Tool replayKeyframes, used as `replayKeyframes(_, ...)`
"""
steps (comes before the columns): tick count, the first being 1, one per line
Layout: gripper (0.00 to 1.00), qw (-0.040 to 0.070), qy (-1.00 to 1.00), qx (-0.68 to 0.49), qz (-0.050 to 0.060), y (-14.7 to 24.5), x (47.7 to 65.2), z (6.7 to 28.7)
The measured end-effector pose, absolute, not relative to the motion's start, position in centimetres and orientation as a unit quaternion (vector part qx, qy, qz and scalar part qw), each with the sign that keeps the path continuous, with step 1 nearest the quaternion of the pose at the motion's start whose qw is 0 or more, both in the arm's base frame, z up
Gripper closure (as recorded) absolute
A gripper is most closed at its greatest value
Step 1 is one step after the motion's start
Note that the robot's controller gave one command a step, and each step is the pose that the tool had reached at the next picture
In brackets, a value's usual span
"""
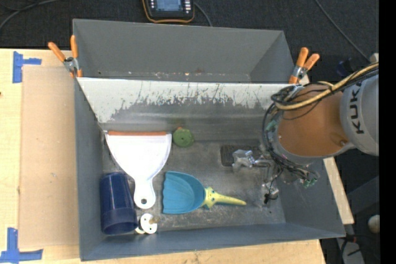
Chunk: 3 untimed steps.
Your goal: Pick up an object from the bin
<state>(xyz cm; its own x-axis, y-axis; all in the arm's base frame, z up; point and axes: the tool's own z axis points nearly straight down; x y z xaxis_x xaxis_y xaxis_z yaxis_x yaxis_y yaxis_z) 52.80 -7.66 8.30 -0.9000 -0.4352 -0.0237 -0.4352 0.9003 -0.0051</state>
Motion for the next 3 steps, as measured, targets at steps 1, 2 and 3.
replayKeyframes(1,0.00,0.006,0.992,-0.129,0.003,-3.7,49.6,8.3)
replayKeyframes(2,0.00,0.014,0.978,-0.208,-0.002,-10.3,47.9,8.0)
replayKeyframes(3,1.00,0.010,0.992,-0.127,0.005,-2.4,50.5,7.0)
